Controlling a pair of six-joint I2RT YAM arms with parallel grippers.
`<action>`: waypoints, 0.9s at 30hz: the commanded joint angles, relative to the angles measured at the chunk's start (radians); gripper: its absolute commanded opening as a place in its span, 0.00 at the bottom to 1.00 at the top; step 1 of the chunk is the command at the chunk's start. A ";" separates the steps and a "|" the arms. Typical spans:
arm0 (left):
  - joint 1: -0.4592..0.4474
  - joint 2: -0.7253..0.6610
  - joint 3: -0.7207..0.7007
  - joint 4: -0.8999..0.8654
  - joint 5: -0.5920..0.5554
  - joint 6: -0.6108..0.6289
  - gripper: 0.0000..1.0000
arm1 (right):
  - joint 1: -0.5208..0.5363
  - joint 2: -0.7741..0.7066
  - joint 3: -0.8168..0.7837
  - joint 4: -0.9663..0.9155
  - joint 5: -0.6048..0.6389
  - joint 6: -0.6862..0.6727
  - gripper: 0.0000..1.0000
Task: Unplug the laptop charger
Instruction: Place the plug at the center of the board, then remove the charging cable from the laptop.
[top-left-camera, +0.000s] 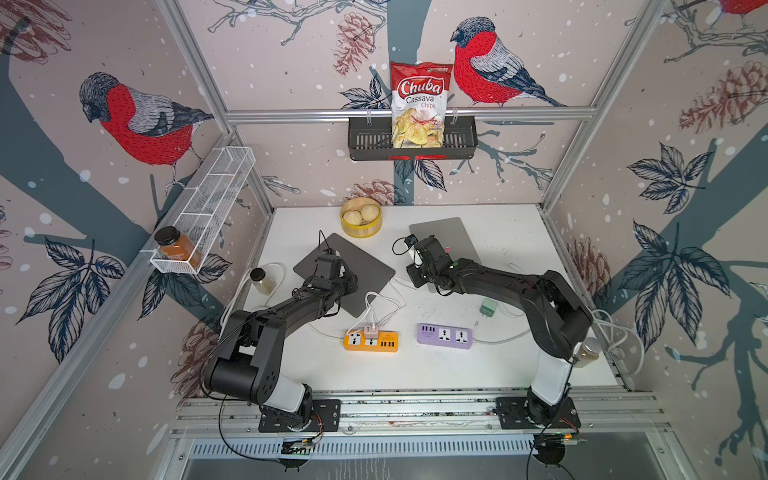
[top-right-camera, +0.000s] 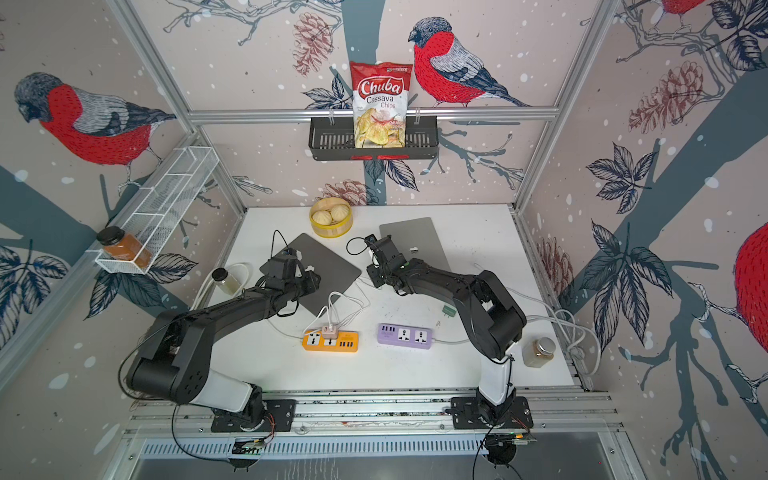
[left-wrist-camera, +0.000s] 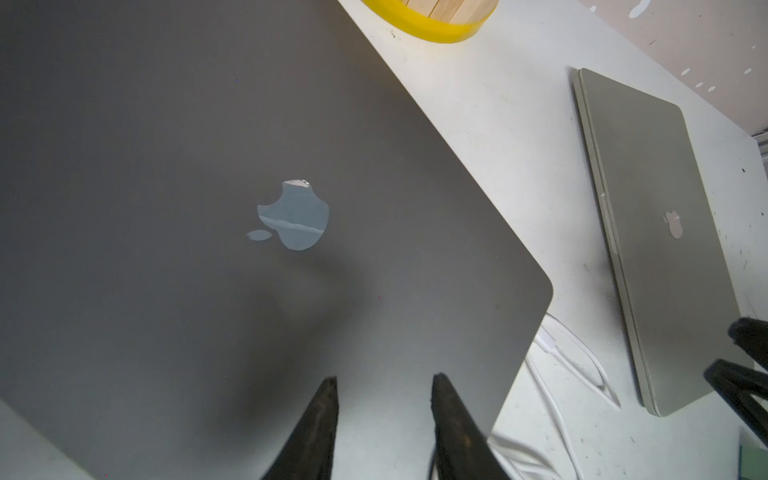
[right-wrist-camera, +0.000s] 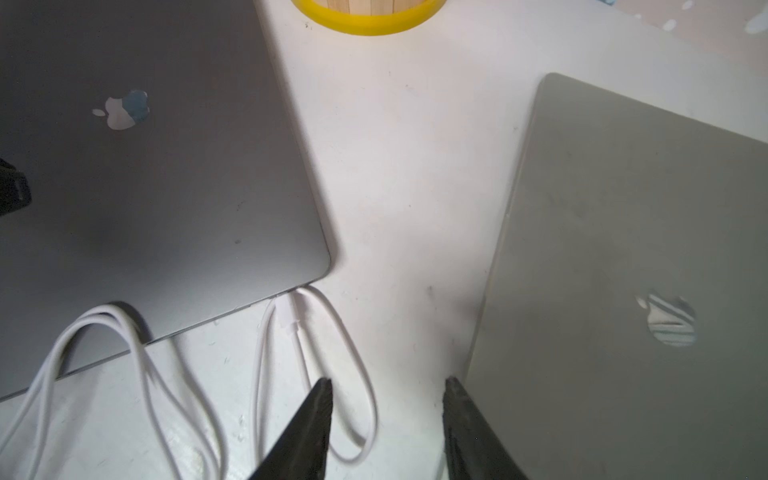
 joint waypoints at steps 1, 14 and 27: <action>0.020 0.023 -0.020 0.053 -0.003 -0.005 0.35 | 0.010 0.058 0.043 0.038 -0.066 -0.046 0.45; 0.075 0.067 -0.079 0.105 0.044 -0.012 0.30 | 0.033 0.173 0.107 0.047 -0.148 -0.068 0.44; 0.089 0.055 -0.123 0.122 0.066 -0.008 0.30 | 0.049 0.232 0.159 0.011 -0.114 -0.082 0.35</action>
